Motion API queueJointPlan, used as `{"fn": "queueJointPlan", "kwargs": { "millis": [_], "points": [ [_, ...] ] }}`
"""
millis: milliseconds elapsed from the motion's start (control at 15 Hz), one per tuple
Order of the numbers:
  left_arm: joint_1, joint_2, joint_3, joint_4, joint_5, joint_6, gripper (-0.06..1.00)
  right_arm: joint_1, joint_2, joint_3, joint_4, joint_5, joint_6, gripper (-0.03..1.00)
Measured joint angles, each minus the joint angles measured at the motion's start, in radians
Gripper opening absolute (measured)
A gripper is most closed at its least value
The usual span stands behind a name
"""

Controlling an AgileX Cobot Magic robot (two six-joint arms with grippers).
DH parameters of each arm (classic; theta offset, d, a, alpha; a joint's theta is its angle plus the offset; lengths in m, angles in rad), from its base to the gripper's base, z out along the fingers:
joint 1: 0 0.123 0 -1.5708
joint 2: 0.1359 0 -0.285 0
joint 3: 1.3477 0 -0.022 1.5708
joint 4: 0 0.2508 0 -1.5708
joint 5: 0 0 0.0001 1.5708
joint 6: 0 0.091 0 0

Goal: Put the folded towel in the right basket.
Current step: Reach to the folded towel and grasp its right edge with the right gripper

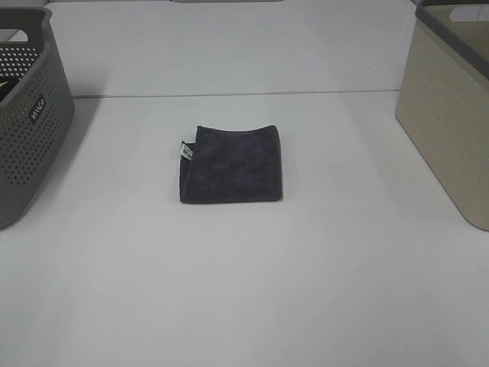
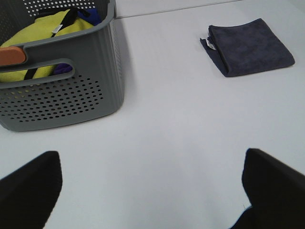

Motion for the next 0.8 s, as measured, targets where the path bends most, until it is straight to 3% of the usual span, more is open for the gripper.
{"fn": "queueJointPlan", "kwargs": {
  "millis": [800],
  "points": [
    [0.0,0.0,0.0,0.0,0.0,0.0,0.98,0.0,0.0,0.0,0.0,0.0,0.0,0.69]
  ]
}}
